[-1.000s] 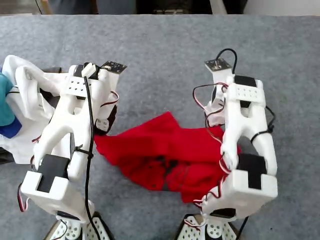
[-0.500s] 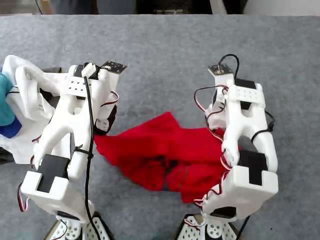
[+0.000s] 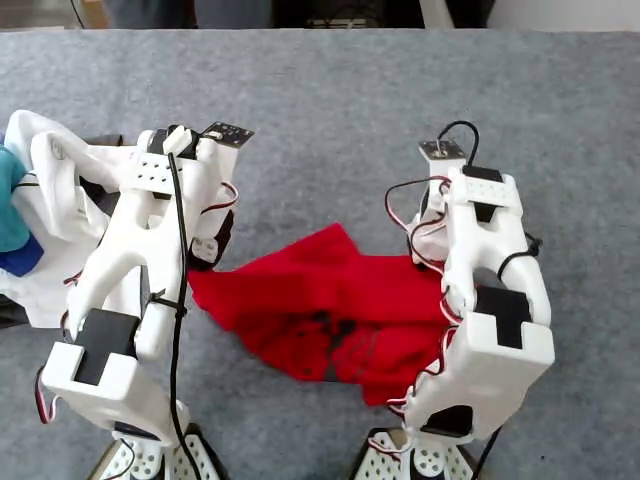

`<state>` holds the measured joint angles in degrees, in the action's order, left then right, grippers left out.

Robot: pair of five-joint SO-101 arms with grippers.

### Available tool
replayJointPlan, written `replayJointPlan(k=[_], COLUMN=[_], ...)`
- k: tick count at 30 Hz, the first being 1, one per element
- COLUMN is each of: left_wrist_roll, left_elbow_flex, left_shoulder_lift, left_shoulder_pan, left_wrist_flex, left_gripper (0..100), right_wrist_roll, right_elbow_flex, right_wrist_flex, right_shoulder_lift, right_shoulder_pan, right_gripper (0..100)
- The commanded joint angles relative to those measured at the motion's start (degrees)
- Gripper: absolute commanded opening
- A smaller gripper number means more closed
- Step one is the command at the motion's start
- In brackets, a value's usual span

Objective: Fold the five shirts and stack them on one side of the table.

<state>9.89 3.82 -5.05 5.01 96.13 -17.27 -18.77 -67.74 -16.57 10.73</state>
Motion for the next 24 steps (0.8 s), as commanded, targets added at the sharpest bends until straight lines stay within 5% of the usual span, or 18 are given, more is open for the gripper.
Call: replayJointPlan(k=[1, 6, 16, 24], left_wrist_roll=[-0.18, -0.18, -0.18, -3.25], left_elbow_flex=[-0.48, -0.57, -2.51, -21.76], left_shoulder_lift=[2.64, 2.73, 10.29, 9.85], left_shoulder_pan=[-0.57, -0.57, -0.04, -0.48], left_wrist_flex=[0.0, 0.0, -0.35, -0.44], left_gripper=[3, 3, 3, 3], right_wrist_roll=[0.44, 0.26, 0.35, 1.58], right_elbow_flex=[-0.04, 0.04, 6.55, 17.8], right_wrist_flex=[0.35, 0.35, -4.22, -4.13], right_shoulder_lift=[-0.4, -0.31, 7.87, 22.11], right_shoulder_pan=[0.62, 0.62, 1.67, 4.92], right_gripper=[15.8, 1.1, 1.3, 1.3])
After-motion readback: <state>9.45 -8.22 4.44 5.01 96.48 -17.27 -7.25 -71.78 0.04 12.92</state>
